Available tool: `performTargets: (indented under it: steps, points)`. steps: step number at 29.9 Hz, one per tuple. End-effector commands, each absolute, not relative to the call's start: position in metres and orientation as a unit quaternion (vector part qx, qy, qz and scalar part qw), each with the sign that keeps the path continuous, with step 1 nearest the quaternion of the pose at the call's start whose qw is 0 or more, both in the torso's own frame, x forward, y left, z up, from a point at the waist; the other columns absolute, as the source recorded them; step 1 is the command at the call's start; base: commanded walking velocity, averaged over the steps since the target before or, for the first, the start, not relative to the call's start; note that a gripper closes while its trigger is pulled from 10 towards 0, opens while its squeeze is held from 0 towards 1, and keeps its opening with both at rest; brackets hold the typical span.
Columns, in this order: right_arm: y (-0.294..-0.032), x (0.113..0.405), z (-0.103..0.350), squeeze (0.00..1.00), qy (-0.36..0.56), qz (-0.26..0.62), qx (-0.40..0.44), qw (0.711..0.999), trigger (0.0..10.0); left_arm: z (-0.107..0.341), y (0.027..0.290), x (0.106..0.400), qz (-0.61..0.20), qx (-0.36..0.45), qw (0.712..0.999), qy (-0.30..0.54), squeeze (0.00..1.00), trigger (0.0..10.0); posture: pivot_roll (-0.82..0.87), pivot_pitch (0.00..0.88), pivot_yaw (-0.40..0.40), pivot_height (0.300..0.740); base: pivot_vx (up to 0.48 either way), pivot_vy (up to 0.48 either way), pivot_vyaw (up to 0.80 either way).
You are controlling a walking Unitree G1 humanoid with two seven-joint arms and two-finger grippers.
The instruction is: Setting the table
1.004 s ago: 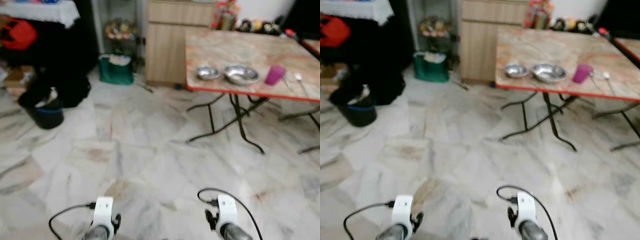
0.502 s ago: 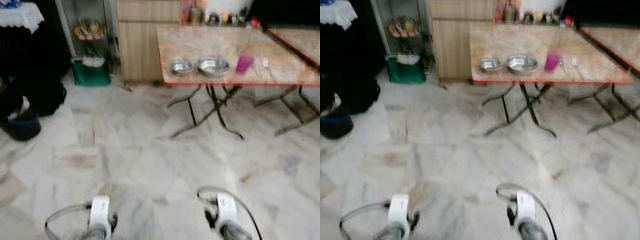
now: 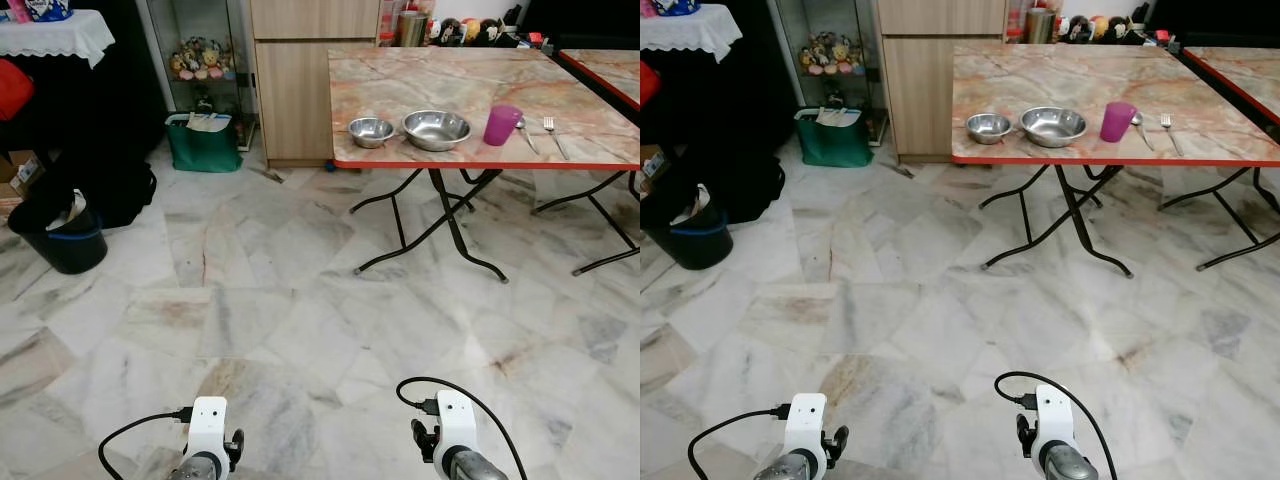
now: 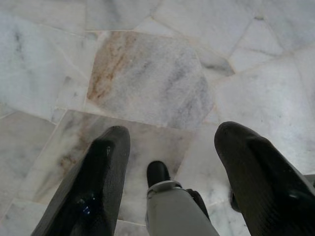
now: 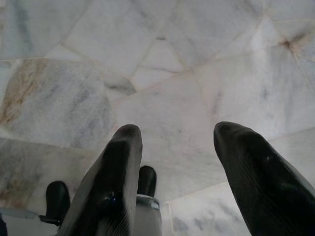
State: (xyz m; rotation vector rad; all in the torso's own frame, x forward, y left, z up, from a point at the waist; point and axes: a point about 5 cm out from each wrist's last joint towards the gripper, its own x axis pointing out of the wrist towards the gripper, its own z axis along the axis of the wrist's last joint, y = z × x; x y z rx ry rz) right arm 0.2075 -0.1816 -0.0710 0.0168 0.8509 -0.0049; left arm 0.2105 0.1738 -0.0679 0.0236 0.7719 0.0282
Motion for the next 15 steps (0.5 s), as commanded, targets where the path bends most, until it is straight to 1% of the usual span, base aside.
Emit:
performTargets:
  steps: [1, 15]
  points:
    - [-0.1838, 0.2076, -0.0705, 0.00, 0.410, -0.005, 0.006, 0.912, 10.0, -0.0713, 0.1718, 0.2056, 0.009, 0.014, 0.921, 0.389, 0.00, 10.0, 0.07, 0.064, -0.038, 0.715, 0.000, -0.262, 0.00]
    - [-0.1846, 0.2079, -0.0703, 0.00, 0.409, -0.006, 0.001, 0.912, 10.0, -0.0720, 0.1706, 0.2045, 0.008, 0.010, 0.920, 0.391, 0.00, 10.0, 0.06, 0.068, -0.040, 0.715, 0.000, -0.261, 0.00]
